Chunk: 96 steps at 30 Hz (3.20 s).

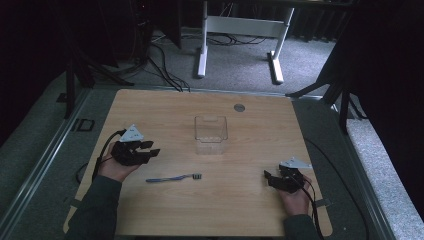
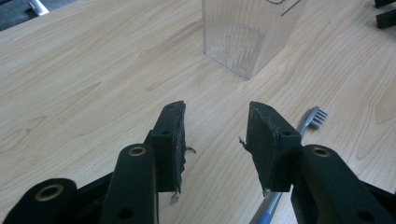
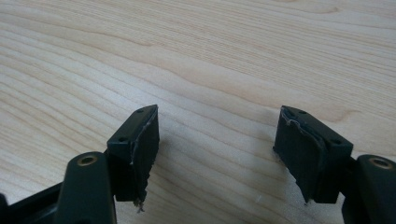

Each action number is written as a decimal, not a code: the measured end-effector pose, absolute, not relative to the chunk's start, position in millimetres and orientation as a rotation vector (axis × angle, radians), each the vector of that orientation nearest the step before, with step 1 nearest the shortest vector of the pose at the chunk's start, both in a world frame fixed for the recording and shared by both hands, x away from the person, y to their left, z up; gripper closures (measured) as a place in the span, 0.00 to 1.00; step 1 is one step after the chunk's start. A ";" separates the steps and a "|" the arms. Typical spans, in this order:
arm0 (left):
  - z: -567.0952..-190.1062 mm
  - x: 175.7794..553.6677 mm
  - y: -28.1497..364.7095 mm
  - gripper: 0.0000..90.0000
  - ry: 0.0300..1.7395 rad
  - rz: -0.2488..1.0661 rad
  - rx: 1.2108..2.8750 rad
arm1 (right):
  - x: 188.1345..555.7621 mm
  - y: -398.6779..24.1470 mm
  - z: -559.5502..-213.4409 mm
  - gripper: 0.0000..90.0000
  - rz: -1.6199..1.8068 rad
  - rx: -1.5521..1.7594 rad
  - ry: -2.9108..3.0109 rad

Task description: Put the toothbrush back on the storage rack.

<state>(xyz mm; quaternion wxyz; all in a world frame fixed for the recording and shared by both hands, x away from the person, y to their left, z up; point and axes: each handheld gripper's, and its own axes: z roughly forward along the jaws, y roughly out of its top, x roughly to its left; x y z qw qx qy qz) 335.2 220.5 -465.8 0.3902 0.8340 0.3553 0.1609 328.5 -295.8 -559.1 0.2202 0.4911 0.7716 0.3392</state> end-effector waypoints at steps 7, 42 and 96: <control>-467.6 336.4 216.3 0.61 0.875 0.403 2.159 | 328.5 -295.8 -559.1 0.34 0.938 1.358 2.134; -474.1 339.6 204.9 0.59 0.764 0.348 2.292 | 328.4 -295.8 -559.1 0.34 0.938 1.356 2.134; -490.6 341.8 182.4 0.61 0.658 0.241 2.509 | 328.5 -295.8 -559.1 0.34 0.938 1.356 2.134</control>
